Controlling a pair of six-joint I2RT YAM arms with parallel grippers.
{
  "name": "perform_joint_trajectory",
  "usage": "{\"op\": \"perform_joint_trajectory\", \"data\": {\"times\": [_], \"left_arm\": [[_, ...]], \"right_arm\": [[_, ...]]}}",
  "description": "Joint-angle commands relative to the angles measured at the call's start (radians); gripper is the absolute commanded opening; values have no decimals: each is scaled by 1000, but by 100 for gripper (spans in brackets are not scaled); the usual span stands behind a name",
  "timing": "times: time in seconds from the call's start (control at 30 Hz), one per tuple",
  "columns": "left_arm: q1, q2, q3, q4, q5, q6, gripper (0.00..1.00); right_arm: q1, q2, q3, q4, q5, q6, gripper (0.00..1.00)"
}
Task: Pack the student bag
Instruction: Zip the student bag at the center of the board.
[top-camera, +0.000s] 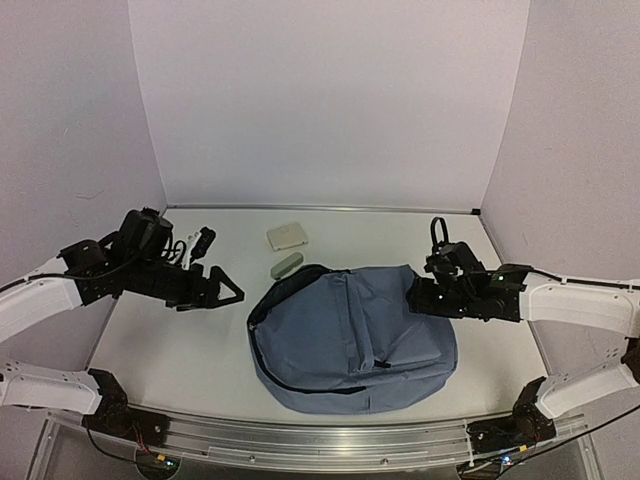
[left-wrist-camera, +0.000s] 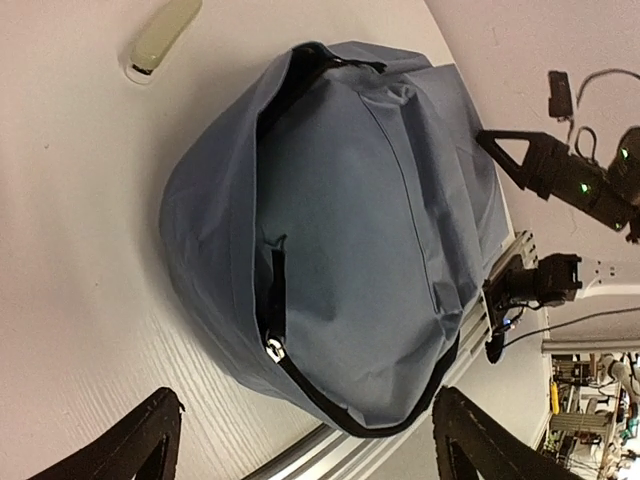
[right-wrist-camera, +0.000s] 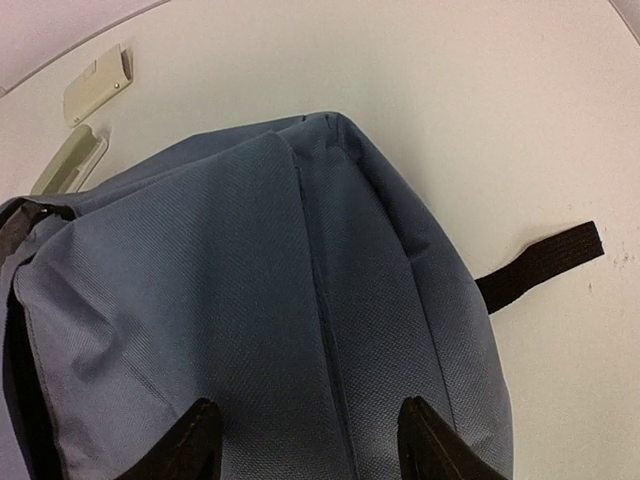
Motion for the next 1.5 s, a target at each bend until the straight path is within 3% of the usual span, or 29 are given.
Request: {"op": "perform_joint_trajectory", "data": {"times": [0.0, 0.2, 0.4, 0.6, 0.8, 0.97, 1.4, 1.47], "left_arm": [[50, 177, 164, 1, -30, 109, 89], [59, 489, 398, 44, 13, 275, 90], [59, 702, 575, -1, 31, 377, 90], [59, 826, 649, -18, 37, 413, 88], [59, 919, 708, -36, -8, 428, 78], [58, 960, 732, -35, -3, 436, 64], [58, 973, 649, 31, 119, 375, 1], [57, 945, 618, 54, 140, 348, 0]], "right_arm": [[-4, 10, -26, 54, -10, -26, 55], [-5, 24, -51, 117, -32, -20, 40], [-5, 36, -55, 139, -35, -16, 29], [-4, 59, -55, 150, -23, -22, 20], [-4, 71, -47, 160, -17, -28, 15], [-5, 68, -39, 162, -14, -31, 13], [-8, 56, -18, 163, 24, -56, 2], [-13, 64, -10, 167, 30, -65, 2]]}}
